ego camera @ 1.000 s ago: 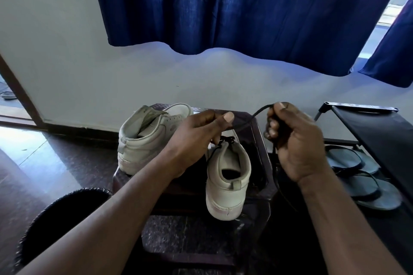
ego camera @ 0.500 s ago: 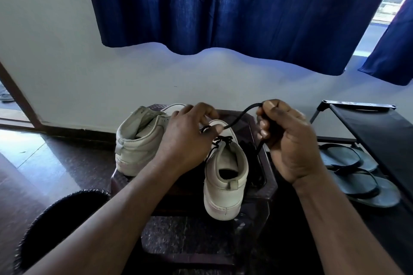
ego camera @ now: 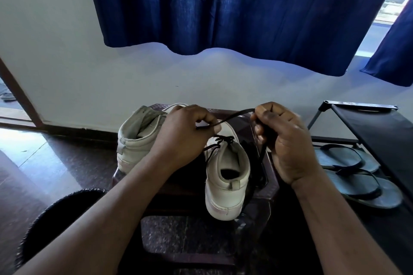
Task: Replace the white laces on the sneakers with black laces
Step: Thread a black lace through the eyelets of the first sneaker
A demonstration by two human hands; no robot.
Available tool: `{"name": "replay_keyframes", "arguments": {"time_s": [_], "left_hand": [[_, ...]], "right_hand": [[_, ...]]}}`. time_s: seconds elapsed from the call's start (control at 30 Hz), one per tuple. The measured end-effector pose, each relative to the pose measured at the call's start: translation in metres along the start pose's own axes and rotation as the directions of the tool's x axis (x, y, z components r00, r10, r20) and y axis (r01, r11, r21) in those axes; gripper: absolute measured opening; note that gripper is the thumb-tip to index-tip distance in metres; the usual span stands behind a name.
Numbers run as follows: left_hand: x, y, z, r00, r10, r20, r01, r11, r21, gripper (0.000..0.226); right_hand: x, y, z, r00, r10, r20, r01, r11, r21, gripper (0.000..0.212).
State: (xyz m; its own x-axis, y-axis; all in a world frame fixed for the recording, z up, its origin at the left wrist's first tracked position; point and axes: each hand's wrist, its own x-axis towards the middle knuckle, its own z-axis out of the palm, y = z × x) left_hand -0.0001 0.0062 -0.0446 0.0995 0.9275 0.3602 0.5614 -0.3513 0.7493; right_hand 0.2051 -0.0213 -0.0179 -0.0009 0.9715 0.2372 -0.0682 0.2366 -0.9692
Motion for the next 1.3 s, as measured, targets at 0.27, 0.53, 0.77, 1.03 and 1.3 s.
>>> {"name": "replay_keyframes", "arguments": {"time_s": [0.27,0.53,0.77,1.03,1.3], "left_hand": [[-0.006,0.026,0.007,0.974,-0.053,0.219,0.156,0.862,-0.482,0.022],[-0.005,0.002,0.001,0.995,-0.089,0.042,0.061,0.891,0.45,0.016],[-0.006,0.015,0.016,0.983,-0.036,0.178,0.095,0.938,-0.333,0.019],[-0.003,0.005,0.004,0.99,-0.138,0.031,0.123,0.95,0.286,0.023],[-0.009,0.013,0.004,0.978,-0.026,0.206,0.047,0.994,-0.101,0.028]], "right_hand": [[-0.002,0.01,0.018,0.994,0.051,0.097,-0.043,0.996,-0.074,0.021],[0.0,0.001,0.0,0.998,0.057,0.0,-0.057,0.998,0.009,0.023],[-0.002,0.008,0.01,0.995,0.061,0.079,-0.055,0.996,-0.067,0.021],[0.0,0.003,0.0,0.999,0.048,0.021,-0.046,0.993,-0.104,0.026],[0.0,0.009,0.006,0.997,0.06,0.056,-0.053,0.991,-0.122,0.025]]}}
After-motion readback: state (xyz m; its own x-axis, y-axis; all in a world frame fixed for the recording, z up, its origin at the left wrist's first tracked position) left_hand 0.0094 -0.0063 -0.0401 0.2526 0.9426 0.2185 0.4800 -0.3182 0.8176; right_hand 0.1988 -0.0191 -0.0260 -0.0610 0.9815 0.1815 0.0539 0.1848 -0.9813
